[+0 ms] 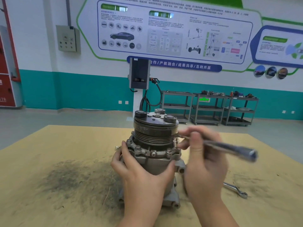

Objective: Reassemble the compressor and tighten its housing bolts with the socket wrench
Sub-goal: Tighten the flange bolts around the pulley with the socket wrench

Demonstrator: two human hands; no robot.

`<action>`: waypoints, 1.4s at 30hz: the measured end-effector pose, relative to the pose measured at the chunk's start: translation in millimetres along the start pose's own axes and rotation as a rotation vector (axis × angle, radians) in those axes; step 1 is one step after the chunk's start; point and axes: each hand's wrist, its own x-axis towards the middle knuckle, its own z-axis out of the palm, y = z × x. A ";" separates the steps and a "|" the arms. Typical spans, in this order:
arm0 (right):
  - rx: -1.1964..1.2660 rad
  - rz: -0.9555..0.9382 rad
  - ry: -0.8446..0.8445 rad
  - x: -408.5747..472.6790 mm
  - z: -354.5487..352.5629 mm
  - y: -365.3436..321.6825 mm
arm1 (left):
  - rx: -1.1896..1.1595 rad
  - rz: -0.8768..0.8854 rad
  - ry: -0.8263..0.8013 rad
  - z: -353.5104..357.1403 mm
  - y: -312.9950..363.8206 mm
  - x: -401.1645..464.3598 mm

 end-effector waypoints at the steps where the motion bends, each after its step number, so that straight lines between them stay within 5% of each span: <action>1: 0.051 0.071 0.073 3.5 -2.2 0.1 | 0.016 -0.008 -0.013 1.0 0.5 0.8; 6: 0.269 0.417 0.248 17.4 -10.0 8.0 | 0.034 -0.035 -0.014 -0.2 1.0 5.1; 10: 0.388 0.522 0.273 19.7 -12.4 10.2 | 0.060 -0.021 0.010 -0.3 2.6 5.6; 15: 0.494 0.542 0.345 23.0 -14.6 9.9 | 0.012 -0.047 -0.005 -2.9 4.8 6.7; 25: 0.502 0.577 0.208 27.8 -21.0 12.2 | 0.019 -0.062 -0.068 -16.5 13.9 0.6; 34: 0.283 0.371 0.327 16.6 -12.0 6.4 | -0.169 -0.034 0.114 -34.5 -1.6 39.0; 42: 0.193 0.175 0.283 6.4 -4.7 -3.4 | -0.451 -0.155 -0.369 -43.9 -18.1 60.4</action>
